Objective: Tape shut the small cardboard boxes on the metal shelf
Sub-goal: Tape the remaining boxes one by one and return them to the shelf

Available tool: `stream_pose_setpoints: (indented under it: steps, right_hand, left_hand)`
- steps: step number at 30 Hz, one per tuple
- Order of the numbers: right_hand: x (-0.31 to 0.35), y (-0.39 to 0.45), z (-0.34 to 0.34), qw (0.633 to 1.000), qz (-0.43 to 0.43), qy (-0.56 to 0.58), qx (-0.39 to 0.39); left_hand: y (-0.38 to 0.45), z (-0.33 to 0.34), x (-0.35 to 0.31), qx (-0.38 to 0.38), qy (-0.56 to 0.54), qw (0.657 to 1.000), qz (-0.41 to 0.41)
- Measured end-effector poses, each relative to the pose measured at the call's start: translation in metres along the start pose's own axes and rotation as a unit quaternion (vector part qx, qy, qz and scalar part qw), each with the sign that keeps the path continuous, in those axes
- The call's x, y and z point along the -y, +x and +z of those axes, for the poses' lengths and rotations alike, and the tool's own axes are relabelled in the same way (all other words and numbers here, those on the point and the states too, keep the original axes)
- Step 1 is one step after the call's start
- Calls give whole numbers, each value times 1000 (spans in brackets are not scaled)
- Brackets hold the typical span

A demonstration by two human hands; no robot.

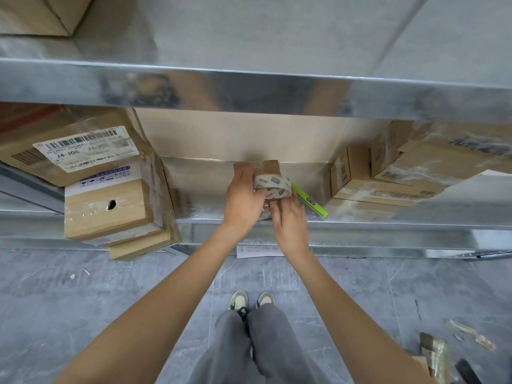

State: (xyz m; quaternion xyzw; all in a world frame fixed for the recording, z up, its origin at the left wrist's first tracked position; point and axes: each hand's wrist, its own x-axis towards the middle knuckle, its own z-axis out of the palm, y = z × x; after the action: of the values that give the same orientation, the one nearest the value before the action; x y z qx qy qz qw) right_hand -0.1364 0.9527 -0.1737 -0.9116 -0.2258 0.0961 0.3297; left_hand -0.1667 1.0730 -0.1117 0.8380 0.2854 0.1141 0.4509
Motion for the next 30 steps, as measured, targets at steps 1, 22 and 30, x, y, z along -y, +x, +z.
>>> stream_pose_setpoints:
  steps: [1,22,30]
  right_hand:
    - [-2,0,-1,1000,0,-29,7]
    - [4,3,-3,987,25,-152,38]
    - [2,2,-3,985,29,-165,33]
  left_hand:
    - [0,-2,-2,8,34,999,0]
    - [-5,-72,34,28,426,903,44]
    - [-8,-62,48,73,421,903,-42]
